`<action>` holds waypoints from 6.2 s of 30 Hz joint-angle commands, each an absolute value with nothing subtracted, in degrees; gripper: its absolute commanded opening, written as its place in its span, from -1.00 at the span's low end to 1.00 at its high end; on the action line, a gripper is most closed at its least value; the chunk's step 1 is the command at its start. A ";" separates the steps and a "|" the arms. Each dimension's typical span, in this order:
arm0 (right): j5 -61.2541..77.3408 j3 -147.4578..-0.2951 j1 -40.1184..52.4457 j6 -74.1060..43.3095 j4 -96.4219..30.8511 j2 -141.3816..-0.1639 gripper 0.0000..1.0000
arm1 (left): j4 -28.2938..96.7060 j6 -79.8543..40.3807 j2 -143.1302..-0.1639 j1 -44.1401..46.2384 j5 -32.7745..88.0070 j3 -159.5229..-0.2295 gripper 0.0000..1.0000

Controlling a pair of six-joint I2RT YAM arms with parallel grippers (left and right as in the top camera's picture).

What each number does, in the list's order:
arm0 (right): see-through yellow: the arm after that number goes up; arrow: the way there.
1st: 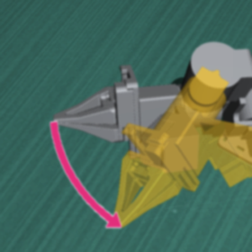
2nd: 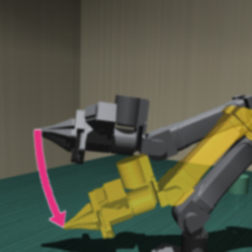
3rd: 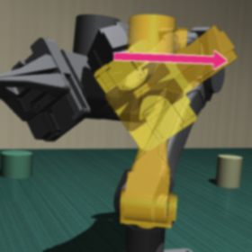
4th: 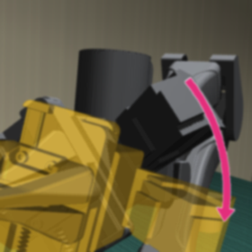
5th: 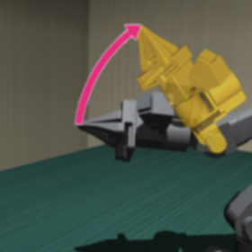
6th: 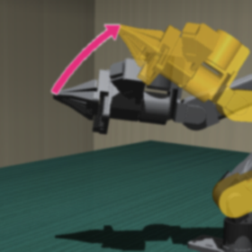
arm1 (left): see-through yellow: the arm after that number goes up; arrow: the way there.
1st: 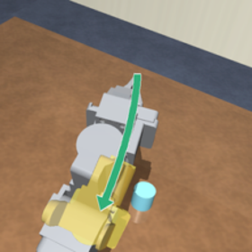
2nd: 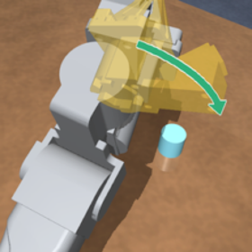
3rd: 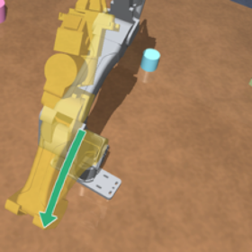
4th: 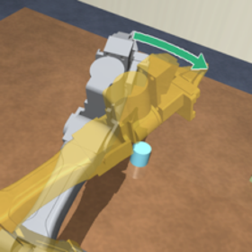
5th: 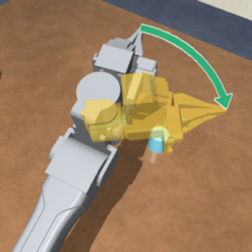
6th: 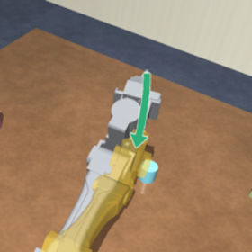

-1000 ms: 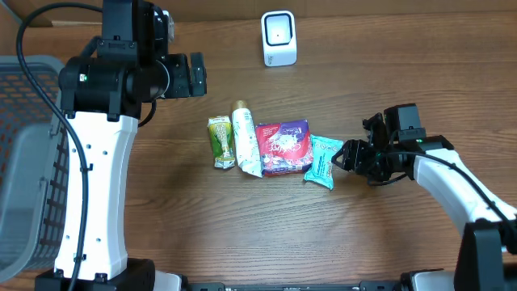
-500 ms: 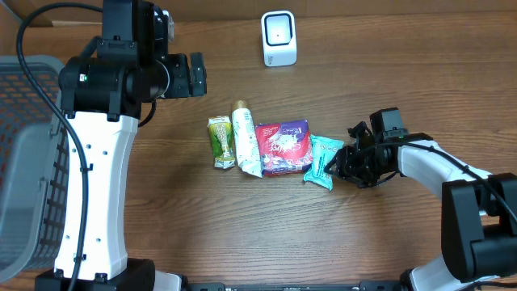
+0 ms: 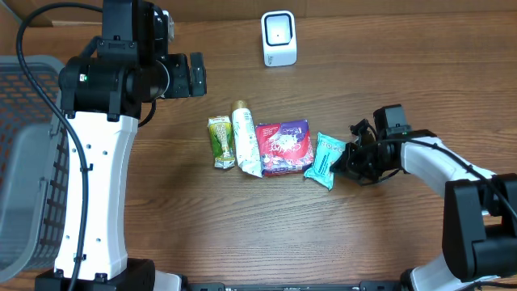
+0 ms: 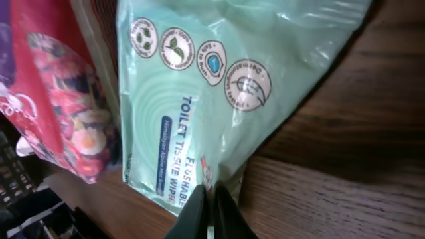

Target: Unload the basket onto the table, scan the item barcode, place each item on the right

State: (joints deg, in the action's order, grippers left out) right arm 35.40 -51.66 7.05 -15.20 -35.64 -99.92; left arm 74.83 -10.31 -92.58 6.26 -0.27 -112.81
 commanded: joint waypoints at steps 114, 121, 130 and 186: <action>50.04 -73.01 -2.07 9.21 -52.05 -120.38 -0.48 | 74.78 -9.82 -92.64 6.39 -0.60 -113.34 0.99; 35.97 -84.88 -4.19 7.16 -60.82 -120.36 -0.21 | 74.78 -9.82 -92.64 6.39 -0.60 -113.34 0.99; 22.55 -100.66 -3.64 4.19 -68.60 -120.36 0.81 | 74.81 -9.82 -92.64 6.39 -0.60 -113.34 0.99; 30.37 -87.29 -4.62 7.94 -49.74 -120.11 -0.93 | 74.78 -9.82 -92.66 6.39 -0.60 -113.34 0.99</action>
State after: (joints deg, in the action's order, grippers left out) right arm 33.01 -82.06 -4.19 -4.14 -47.55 -119.94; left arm 74.85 -10.31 -92.58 6.28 -0.27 -112.81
